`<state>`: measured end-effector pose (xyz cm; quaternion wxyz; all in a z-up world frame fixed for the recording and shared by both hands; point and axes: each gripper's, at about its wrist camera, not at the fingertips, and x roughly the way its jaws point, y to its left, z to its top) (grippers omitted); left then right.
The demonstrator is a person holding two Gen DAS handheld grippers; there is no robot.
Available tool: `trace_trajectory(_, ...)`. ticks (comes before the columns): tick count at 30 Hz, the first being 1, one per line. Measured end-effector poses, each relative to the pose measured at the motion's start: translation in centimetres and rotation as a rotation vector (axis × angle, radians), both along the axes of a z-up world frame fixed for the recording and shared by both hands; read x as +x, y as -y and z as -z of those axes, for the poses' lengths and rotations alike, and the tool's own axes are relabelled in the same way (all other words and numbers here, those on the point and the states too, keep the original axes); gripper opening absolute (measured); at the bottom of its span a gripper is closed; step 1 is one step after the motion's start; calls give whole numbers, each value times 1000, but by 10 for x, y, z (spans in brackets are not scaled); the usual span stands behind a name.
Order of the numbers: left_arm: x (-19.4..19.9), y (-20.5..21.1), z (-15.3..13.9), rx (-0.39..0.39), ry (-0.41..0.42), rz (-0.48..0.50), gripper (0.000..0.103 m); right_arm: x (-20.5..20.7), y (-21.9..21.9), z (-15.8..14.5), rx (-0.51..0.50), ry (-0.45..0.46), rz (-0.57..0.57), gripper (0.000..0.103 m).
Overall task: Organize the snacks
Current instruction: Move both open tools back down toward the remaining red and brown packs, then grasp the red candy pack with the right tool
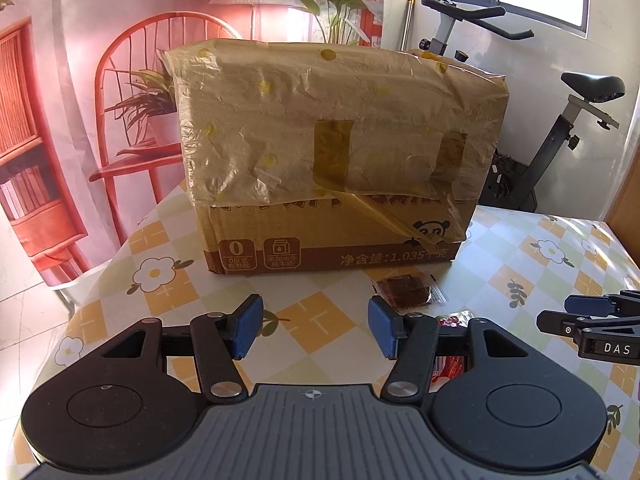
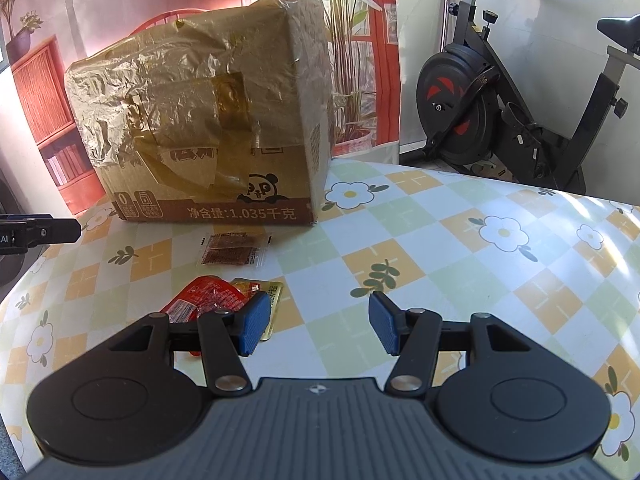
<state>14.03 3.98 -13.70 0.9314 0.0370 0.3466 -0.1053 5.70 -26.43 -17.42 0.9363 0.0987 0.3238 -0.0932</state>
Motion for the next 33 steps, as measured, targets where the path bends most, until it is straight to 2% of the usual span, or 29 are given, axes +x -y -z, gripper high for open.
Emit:
trace_trajectory(16,3,6,16,8,-27,35,61,2,-1,17,4,-24,-44,57)
trace_trajectory(28,13,4,31,-9,-71,23,60,31,-21,31,0,-53,-137,57)
trace_trajectory(33,15,18,37,-18,-91,46,60,35,-21,35,3,-60,-143,57)
